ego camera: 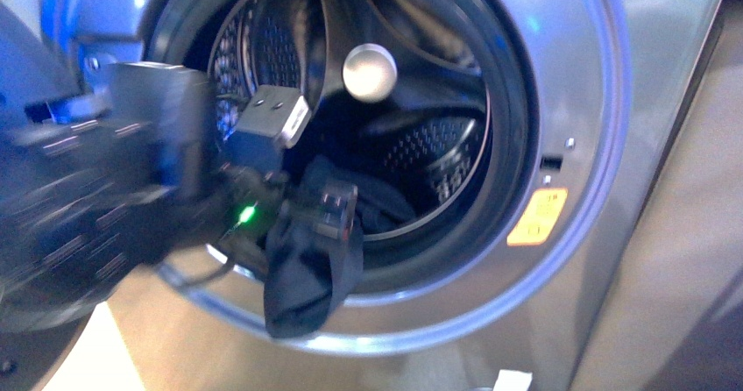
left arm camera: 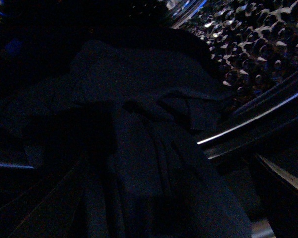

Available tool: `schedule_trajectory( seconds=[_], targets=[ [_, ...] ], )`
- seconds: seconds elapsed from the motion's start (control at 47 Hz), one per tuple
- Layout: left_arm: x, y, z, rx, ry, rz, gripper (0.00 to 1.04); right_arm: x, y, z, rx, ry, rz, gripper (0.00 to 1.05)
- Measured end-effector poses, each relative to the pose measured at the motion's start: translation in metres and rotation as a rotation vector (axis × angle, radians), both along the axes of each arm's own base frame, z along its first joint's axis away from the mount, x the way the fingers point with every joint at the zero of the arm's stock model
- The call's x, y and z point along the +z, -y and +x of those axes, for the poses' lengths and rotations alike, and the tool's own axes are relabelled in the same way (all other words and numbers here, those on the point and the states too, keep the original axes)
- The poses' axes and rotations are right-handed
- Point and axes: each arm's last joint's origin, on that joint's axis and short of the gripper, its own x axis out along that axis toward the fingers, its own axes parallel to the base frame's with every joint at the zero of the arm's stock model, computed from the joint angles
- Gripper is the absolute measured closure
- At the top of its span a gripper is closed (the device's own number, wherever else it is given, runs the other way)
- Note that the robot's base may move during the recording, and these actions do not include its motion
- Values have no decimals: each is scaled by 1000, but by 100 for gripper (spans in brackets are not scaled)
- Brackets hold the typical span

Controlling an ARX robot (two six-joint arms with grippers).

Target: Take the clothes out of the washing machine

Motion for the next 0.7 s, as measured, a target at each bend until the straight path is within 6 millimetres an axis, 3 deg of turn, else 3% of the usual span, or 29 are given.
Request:
schedule_trajectory(
  seconds=[0.319, 0.702],
  targets=[
    [-20, -2, 34, 163, -73, 62, 7, 0, 0, 0, 0, 0, 0, 7],
    [-25, 6, 40, 197, -131, 61, 7, 0, 0, 0, 0, 0, 0, 7]
  ],
)
